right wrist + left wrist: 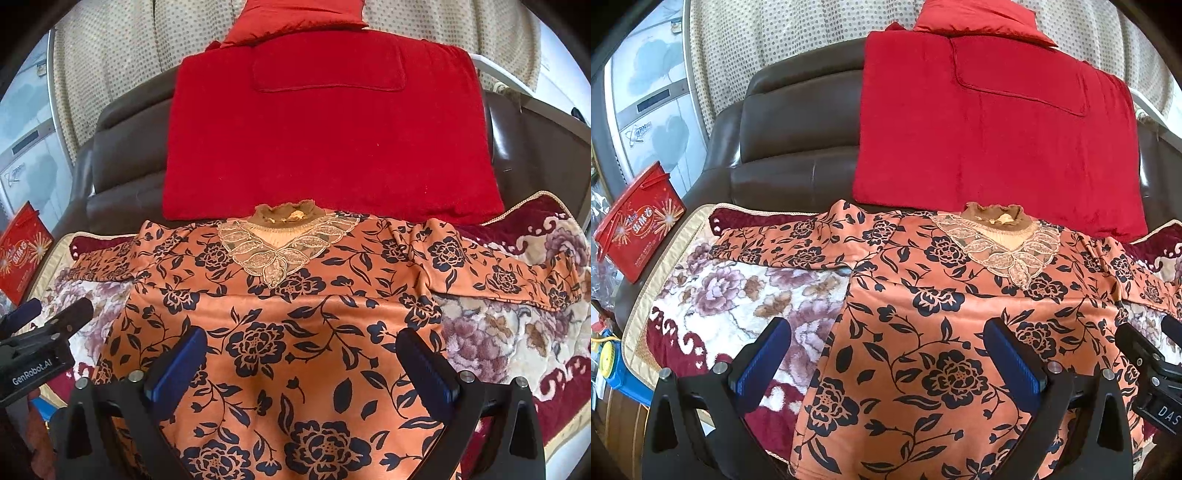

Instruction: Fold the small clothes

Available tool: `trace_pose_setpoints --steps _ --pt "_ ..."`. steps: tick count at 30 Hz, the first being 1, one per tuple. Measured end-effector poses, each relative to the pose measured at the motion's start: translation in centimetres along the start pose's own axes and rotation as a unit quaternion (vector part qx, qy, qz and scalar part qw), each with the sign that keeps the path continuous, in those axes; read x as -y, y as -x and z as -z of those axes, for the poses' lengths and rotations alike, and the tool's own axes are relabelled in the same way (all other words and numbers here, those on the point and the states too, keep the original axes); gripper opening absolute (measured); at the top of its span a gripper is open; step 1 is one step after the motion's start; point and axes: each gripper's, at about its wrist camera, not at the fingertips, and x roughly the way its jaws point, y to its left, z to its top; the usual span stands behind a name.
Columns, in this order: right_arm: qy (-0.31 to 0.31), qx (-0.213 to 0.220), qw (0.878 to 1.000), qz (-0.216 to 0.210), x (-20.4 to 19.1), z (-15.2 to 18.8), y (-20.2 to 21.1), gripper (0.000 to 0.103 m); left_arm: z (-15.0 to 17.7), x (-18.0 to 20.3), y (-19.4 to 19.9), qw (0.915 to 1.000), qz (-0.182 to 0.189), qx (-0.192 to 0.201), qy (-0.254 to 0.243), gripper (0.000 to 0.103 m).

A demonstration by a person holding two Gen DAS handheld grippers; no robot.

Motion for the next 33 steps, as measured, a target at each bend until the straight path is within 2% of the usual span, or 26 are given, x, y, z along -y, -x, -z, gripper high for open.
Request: trace_pose_setpoints --steps 12,16,20,22,25,26,28,29,30,31,33 --pt "0.004 -0.001 1.0 -0.001 -0.2 -0.1 0.1 0.103 0.1 0.2 -0.2 0.9998 0.009 -0.019 0.003 0.103" --pt "-0.006 0.006 1.0 -0.018 0.3 0.0 0.3 0.103 0.1 0.3 -0.4 0.9999 -0.005 -0.009 -0.005 0.103" --pt "-0.09 0.009 0.991 -0.096 4.8 0.9 0.0 0.103 0.6 -0.6 -1.6 0.9993 -0.034 -0.013 -0.011 0.103" --pt "-0.151 0.008 0.982 -0.111 8.9 1.9 -0.2 0.103 1.0 -1.3 -2.7 0.999 -0.035 -0.025 -0.006 0.103" --pt "-0.265 0.011 0.957 -0.114 17.1 3.9 -0.8 0.103 2.0 -2.9 -4.9 0.9977 -0.031 -0.06 0.008 0.103" --pt "-0.308 0.021 0.944 -0.113 20.6 4.7 -0.8 0.103 2.4 -3.2 -5.5 0.9974 -0.027 -0.065 0.019 0.103" --pt "-0.403 0.037 0.909 -0.103 28.0 6.6 -1.1 0.103 3.0 -3.8 -6.3 0.996 -0.032 -0.08 0.026 0.103" --pt "-0.434 0.044 0.894 -0.104 30.4 7.2 -1.2 0.103 3.1 -4.0 -6.6 0.9954 -0.038 -0.084 0.025 0.103" --pt "-0.479 0.067 0.868 -0.115 34.3 8.0 -1.3 0.103 3.1 -4.1 -6.8 0.9949 -0.049 -0.086 0.021 0.103" --pt "-0.505 0.084 0.851 -0.118 36.9 8.4 -1.5 0.103 3.0 -4.1 -6.9 0.9945 -0.059 -0.085 0.014 0.103" --pt "-0.526 0.094 0.838 -0.107 40.6 8.4 -2.2 0.102 2.8 -3.7 -7.0 0.9942 -0.073 -0.079 0.001 0.103"
